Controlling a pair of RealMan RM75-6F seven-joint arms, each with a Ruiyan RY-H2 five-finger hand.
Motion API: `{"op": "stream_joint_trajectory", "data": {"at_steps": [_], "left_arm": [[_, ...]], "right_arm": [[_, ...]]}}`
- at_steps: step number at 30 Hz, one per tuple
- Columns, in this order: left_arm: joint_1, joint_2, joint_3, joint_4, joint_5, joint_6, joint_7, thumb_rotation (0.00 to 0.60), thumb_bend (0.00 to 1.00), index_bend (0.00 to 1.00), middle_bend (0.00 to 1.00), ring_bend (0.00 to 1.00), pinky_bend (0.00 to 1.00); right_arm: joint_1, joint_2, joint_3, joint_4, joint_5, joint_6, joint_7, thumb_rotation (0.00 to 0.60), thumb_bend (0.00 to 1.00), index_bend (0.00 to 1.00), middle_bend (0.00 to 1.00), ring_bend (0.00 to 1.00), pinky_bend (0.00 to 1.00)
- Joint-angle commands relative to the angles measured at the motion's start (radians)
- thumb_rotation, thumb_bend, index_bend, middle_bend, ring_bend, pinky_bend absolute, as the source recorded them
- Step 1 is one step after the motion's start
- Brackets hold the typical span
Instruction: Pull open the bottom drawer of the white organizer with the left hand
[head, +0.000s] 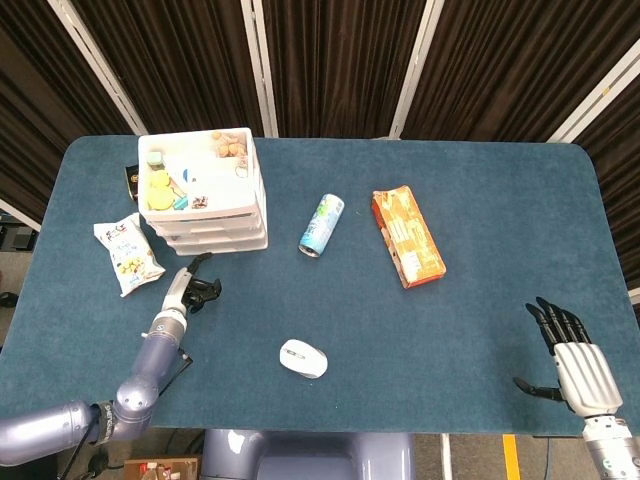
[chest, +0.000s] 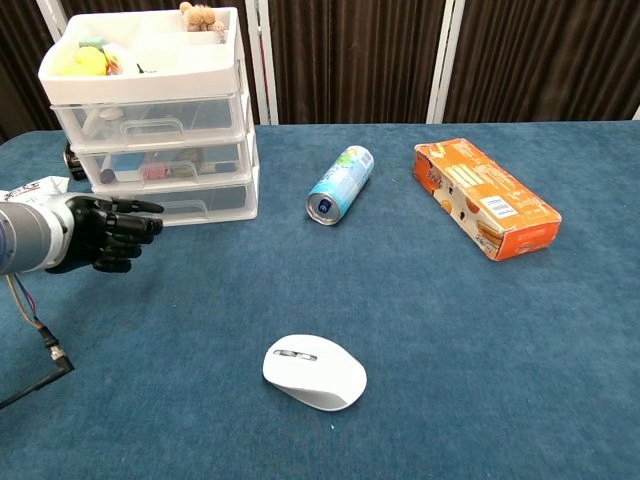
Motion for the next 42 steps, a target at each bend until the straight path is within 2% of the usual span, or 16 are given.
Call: {"op": "stream_joint_trajectory", "data": {"at_steps": [1, 19, 42], "left_arm": [[-0.022, -0.029, -0.004, 0.049, -0.028, -0.017, 0.005, 0.600, 0.58, 0.09, 0.97, 0.94, 0.97], [-0.107, -0.131, -0.051, 0.232, -0.084, -0.102, 0.012, 0.600, 0.58, 0.11, 0.97, 0.94, 0.96], [-0.112, -0.208, -0.084, 0.298, -0.036, -0.129, -0.052, 0.600, 0.58, 0.17, 0.97, 0.94, 0.96]], "right_arm": [[0.004, 0.001, 0.002, 0.000, 0.005, -0.006, 0.008, 0.600, 0.11, 0.00, 0.00, 0.00, 0.07], [0.004, 0.012, 0.004, -0.010, 0.013, -0.007, 0.033, 0.600, 0.11, 0.00, 0.00, 0.00, 0.07], [0.003, 0.010, 0.002, -0.010, 0.018, -0.009, 0.029, 0.600, 0.11, 0.00, 0.00, 0.00, 0.07]]}}
